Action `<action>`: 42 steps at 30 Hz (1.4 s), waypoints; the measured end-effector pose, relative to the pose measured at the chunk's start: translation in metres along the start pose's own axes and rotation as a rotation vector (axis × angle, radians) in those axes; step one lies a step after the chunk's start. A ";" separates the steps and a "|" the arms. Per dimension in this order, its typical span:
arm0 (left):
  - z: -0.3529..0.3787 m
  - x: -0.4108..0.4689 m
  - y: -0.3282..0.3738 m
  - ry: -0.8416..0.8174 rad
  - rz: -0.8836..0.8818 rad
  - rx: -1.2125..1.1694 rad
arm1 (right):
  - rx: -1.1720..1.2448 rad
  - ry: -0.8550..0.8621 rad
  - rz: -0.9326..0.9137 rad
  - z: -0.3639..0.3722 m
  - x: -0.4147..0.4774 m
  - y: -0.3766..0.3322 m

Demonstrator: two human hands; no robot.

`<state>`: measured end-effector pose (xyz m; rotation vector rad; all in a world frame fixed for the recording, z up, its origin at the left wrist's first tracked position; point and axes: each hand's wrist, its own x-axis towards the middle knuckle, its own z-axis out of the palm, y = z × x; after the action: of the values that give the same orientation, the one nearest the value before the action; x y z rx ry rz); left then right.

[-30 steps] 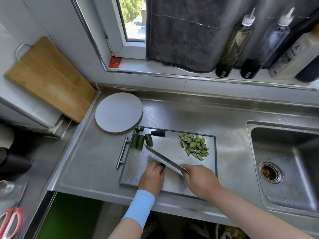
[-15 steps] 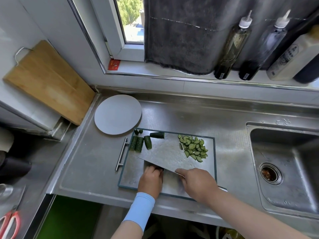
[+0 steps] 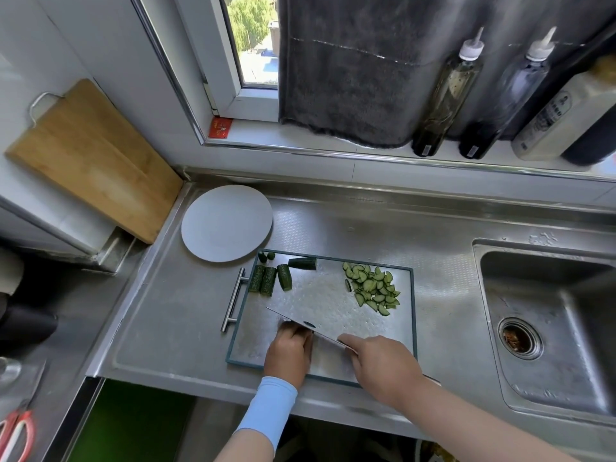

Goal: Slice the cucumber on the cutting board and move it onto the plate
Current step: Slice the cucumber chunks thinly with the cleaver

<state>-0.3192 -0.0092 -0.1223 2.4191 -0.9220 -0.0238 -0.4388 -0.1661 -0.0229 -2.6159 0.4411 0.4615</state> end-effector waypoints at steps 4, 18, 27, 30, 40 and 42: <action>0.003 0.000 -0.003 -0.006 -0.013 -0.008 | 0.008 -0.004 0.009 0.000 0.002 0.000; 0.002 0.001 -0.001 0.066 0.016 -0.076 | 0.137 -0.087 0.039 -0.001 0.018 -0.006; 0.003 -0.001 -0.002 0.055 0.000 -0.085 | 0.111 -0.101 0.016 0.001 0.027 -0.010; 0.003 -0.002 -0.002 0.048 -0.017 -0.077 | 0.081 -0.057 -0.013 0.003 0.019 -0.008; 0.002 -0.002 -0.003 0.050 -0.008 -0.069 | 0.090 -0.022 -0.018 0.000 0.002 0.006; 0.002 -0.002 -0.002 0.066 -0.007 -0.088 | 0.099 -0.033 -0.015 -0.001 0.003 0.006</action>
<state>-0.3194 -0.0079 -0.1257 2.3274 -0.8655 0.0121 -0.4380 -0.1725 -0.0256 -2.5108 0.4222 0.4646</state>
